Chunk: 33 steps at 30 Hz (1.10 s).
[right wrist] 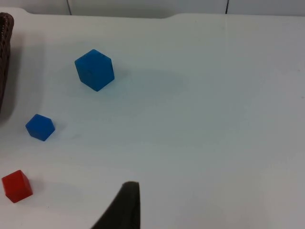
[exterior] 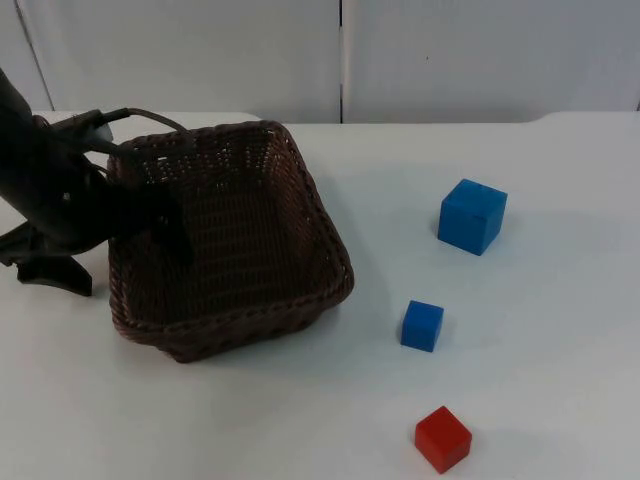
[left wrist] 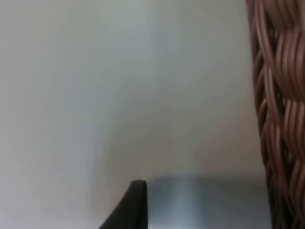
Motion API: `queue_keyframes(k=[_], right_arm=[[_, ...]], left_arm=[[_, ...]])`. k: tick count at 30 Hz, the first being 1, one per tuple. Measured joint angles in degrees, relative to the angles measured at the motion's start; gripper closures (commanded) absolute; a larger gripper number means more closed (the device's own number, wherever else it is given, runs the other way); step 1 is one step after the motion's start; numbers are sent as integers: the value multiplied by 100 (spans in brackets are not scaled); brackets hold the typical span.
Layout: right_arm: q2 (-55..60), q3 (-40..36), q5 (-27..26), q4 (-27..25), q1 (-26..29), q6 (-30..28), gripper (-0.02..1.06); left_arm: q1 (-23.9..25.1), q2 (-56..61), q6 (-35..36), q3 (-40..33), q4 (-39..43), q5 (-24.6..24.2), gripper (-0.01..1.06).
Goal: Pick up the basket with the left hand and place the largest block into the basket with the right hand.
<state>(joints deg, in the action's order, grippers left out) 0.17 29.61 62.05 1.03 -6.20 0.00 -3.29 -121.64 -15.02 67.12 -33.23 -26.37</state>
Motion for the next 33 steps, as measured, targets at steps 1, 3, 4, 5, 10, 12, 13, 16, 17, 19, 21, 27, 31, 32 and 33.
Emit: queue_keyframes(k=[1,3,4,5,10,12,13,16,17,19,21,27,31,32,33], right_arm=[[0,0,0,0,0,0,-1],[0,0,0,0,0,0,-1],[0,0,0,0,0,0,-1],[0,0,0,0,0,0,-1],[0,0,0,0,0,0,-1],[0,0,0,0,0,0,-1],[0,0,0,0,0,0,-1],[0,0,0,0,0,0,-1],[0,0,0,0,0,0,-1],[0,0,0,0,0,0,-1],[0,0,0,0,0,0,-1],[0,0,0,0,0,0,-1],[0,0,0,0,0,0,-1],[0,0,0,0,0,0,-1],[0,0,0,0,0,0,-1]], left_arm=[[0,1,0,0,0,0,2],[0,1,-14,0,0,0,5],[0,1,-24,0,0,0,7],[0,1,-24,0,0,0,9],[0,11,-47,0,0,-37,17],[0,40,-47,0,0,-68,26],[0,65,-47,0,0,-77,26],[0,198,-60,0,-38,-87,47],[0,198,-60,0,-38,-87,54],[0,255,-60,0,-38,-99,63],[0,255,-60,0,-56,-99,78],[0,255,-57,0,-298,-132,105],[0,268,-57,0,-298,-135,105],[0,277,-57,0,-309,-158,105],[0,322,-57,0,-318,-174,105]])
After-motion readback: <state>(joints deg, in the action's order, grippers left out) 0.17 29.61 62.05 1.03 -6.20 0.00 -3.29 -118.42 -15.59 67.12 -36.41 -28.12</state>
